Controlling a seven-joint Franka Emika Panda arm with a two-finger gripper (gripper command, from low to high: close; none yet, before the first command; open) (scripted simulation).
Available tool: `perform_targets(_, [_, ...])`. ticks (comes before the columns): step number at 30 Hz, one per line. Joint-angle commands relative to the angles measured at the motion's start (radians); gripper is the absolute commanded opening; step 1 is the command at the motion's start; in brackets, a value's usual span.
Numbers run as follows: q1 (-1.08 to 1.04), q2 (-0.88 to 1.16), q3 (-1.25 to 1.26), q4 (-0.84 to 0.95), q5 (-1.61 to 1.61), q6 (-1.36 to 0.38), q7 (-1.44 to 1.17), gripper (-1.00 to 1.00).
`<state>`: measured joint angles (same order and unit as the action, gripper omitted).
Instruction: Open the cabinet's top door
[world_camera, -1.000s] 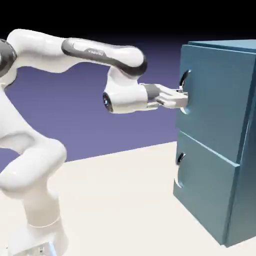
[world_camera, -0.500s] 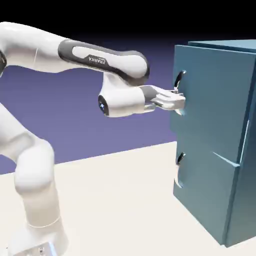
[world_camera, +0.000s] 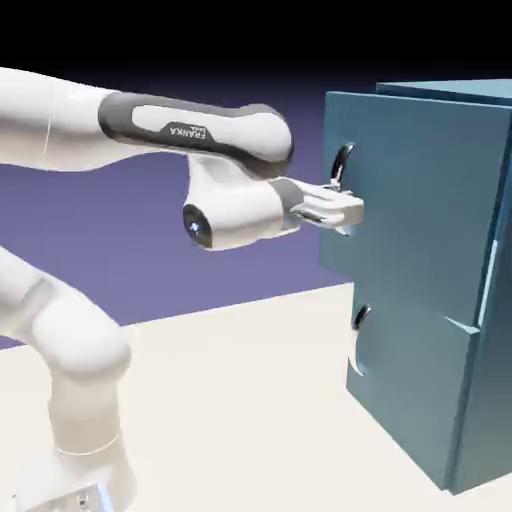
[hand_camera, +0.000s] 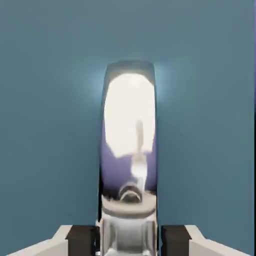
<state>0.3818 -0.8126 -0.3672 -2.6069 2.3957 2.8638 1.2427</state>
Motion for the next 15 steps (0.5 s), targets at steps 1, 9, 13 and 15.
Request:
perform_targets(1, [0.023, -0.023, -0.023, -0.009, -0.042, 0.009, 0.021, -1.0])
perform_targets(9, [0.194, -0.219, -0.179, -0.07, -0.39, 0.112, 0.207, -1.0])
perform_targets(13, [0.243, -0.299, -0.219, -0.102, -0.564, 0.152, 0.328, -1.0])
perform_targets(15, [0.245, -0.325, -0.228, -0.12, -0.651, 0.153, 0.401, -1.0])
